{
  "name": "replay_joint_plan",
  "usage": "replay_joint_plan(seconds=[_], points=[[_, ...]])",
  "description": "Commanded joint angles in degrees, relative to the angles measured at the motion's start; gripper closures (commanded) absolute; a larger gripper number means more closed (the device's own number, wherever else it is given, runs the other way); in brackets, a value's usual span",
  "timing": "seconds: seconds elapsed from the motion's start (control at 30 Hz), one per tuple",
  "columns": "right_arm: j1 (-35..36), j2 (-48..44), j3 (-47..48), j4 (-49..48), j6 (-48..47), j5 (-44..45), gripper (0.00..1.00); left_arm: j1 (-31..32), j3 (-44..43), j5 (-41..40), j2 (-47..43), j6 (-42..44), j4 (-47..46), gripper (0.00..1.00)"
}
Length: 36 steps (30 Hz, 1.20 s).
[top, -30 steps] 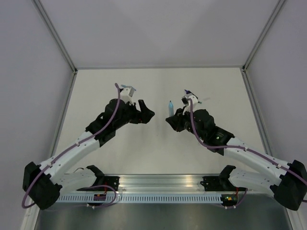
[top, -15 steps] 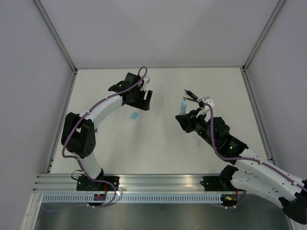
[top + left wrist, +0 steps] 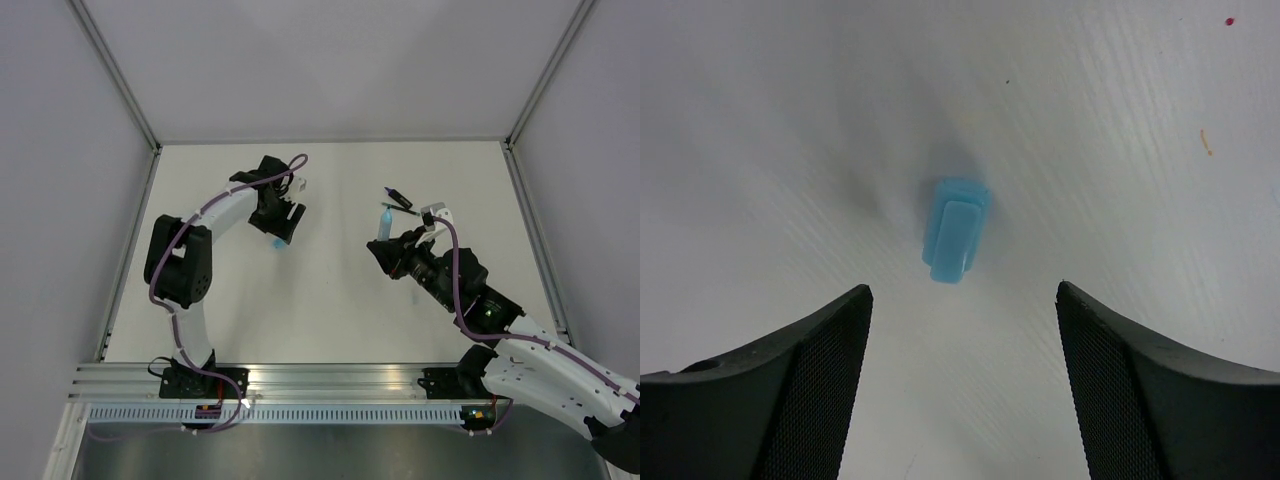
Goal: Insert the pens into the pen caps
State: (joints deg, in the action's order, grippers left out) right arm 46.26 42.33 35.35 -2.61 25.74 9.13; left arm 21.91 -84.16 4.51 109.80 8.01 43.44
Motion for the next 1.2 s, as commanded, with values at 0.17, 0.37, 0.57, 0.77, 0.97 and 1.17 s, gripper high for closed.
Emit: replay_joint_plan(seconds=[0.17,0.37,0.57,0.77,0.97,1.17], points=[[0.1,-0.7,-0.1,-2.4,1.3,-2.7,1.00,-0.6,-4.3,-2.2,5.9,4.6,2.3,0.26],[0.0,-0.2,0.1,-2.2,1.3,-3.1,1.00,-0.6,-5.7,-3.2,8.8,6.3,2.0,0.28],[0.1,-0.1,0.2,-2.0,1.4,-3.6,1.00,-0.6,-6.4,-1.4,9.8,7.2,1.0,0.30],[0.0,-0.3,0.2,-1.9,1.4,-3.6,1.00,-0.6,-7.2,-1.8,11.7,6.8,0.1,0.33],[0.1,-0.3,0.3,-1.6,1.5,-3.3,1.00,-0.6,-6.8,-3.4,14.1,6.4,1.0,0.40],[0.1,-0.7,0.3,-1.4,1.4,-3.1,1.00,-0.6,-7.1,-3.3,13.9,4.9,1.9,0.46]])
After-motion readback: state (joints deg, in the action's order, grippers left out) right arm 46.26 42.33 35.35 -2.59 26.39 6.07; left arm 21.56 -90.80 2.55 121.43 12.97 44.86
